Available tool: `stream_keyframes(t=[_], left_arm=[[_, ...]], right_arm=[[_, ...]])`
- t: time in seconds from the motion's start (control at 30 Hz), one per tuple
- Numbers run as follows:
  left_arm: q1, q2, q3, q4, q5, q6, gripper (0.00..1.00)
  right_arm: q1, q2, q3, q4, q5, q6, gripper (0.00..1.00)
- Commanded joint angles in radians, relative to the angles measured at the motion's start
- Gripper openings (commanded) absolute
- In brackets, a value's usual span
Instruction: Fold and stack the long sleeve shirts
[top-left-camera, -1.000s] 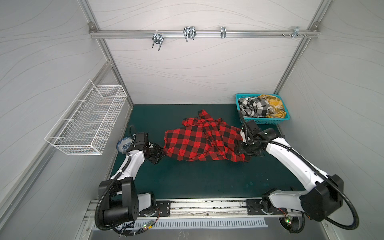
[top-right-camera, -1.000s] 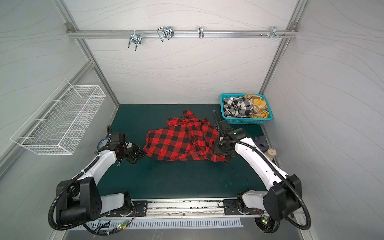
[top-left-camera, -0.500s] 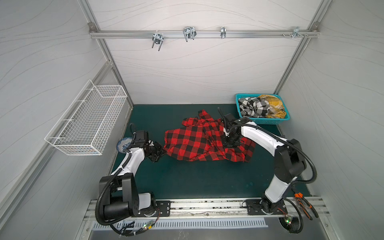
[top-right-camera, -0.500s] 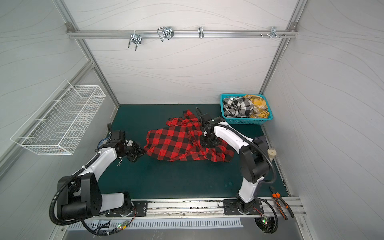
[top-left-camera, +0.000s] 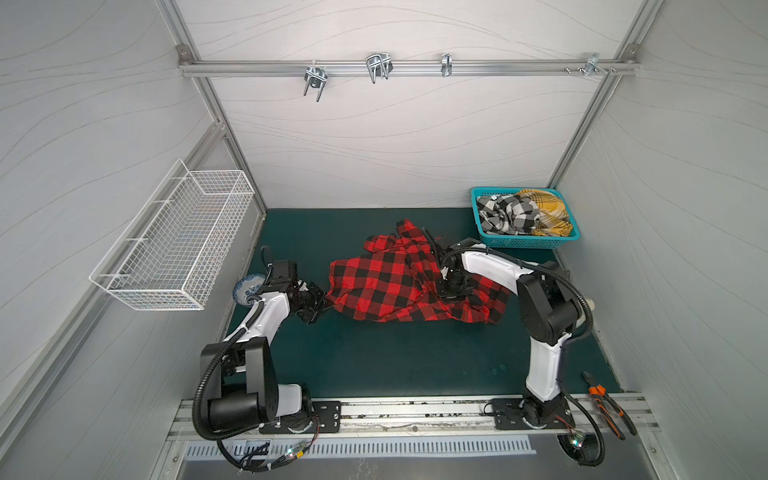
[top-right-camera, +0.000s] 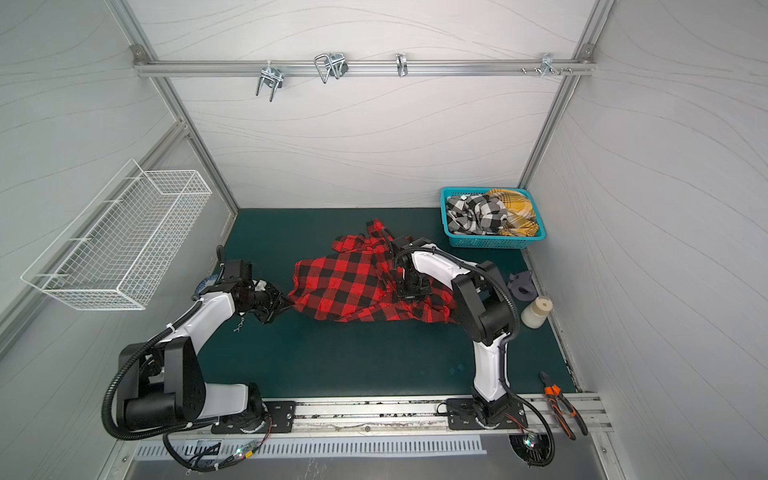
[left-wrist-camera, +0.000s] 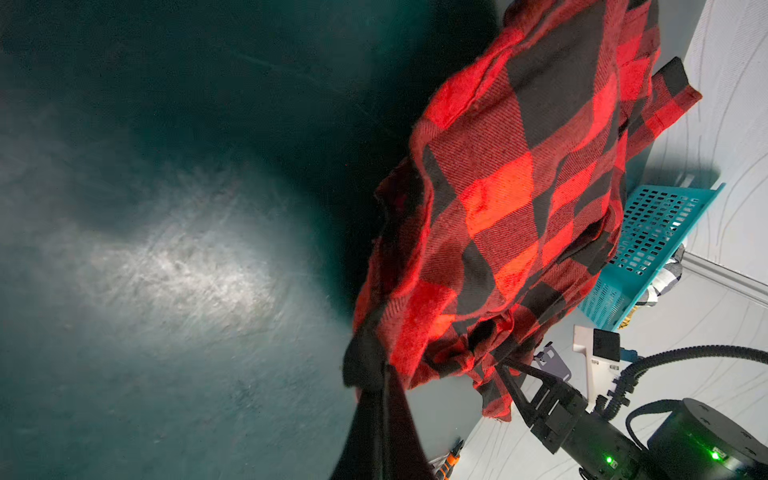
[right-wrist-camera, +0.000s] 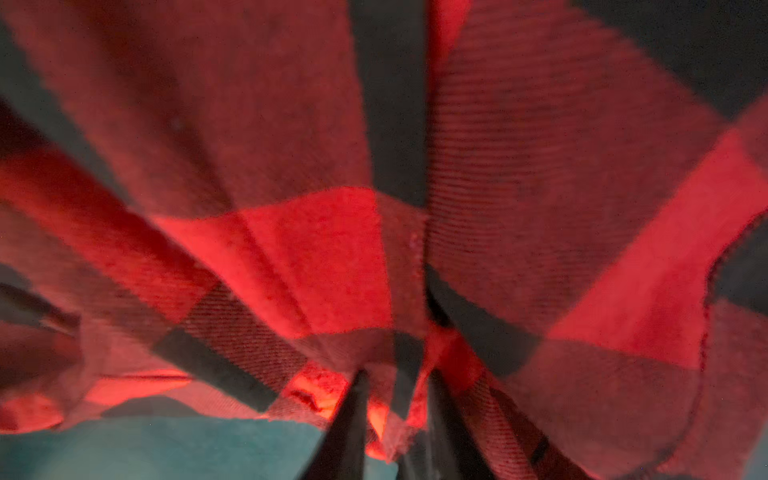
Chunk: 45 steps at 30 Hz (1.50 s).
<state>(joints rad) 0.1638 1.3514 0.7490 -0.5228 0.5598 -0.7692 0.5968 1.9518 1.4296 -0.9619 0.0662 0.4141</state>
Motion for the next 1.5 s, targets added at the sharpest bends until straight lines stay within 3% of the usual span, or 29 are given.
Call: stream_keyframes(t=[0.0,0.2,0.4,0.63,0.67,0.73,0.77,0.83,1.0,1.17,1.3,1.47], left_arm=[[0.006,0.009,0.030,0.017,0.007,0.015,0.00],[0.005,0.010,0.034,0.017,-0.007,0.017,0.00],[0.006,-0.007,0.065,-0.004,-0.083,0.049,0.00],[0.006,-0.006,0.142,-0.035,-0.126,0.053,0.00],[0.006,-0.005,0.153,-0.032,-0.127,0.046,0.00],[0.006,0.006,0.169,-0.027,-0.122,0.033,0.00],[0.005,0.015,0.175,-0.026,-0.120,0.029,0.00],[0.006,0.035,0.181,-0.033,-0.121,0.020,0.00],[0.006,0.073,0.191,-0.050,-0.136,0.029,0.00],[0.006,0.090,0.188,-0.032,-0.120,0.023,0.00],[0.006,0.093,0.188,-0.021,-0.114,0.022,0.00],[0.008,0.098,0.188,-0.012,-0.108,0.011,0.00]], right_arm=[[0.015,-0.008,0.029,-0.045,0.061,-0.008,0.17],[0.039,-0.078,0.069,-0.110,0.110,-0.012,0.00],[0.059,-0.197,0.073,-0.137,0.106,-0.020,0.00],[0.004,-0.388,-0.003,-0.039,-0.138,-0.022,0.00],[-0.019,-0.407,-0.025,-0.013,-0.179,-0.018,0.02],[-0.064,-0.412,-0.070,0.008,-0.204,0.000,0.27],[-0.087,-0.399,-0.088,0.000,-0.191,0.006,0.40],[-0.100,-0.361,-0.097,-0.058,-0.108,0.007,0.52],[-0.003,-0.412,-0.149,-0.088,0.029,0.002,0.54],[0.209,-0.443,-0.193,-0.118,0.207,0.022,0.55],[0.317,-0.323,-0.194,-0.201,0.393,0.070,0.61],[0.399,-0.190,-0.144,-0.183,0.434,0.081,0.61]])
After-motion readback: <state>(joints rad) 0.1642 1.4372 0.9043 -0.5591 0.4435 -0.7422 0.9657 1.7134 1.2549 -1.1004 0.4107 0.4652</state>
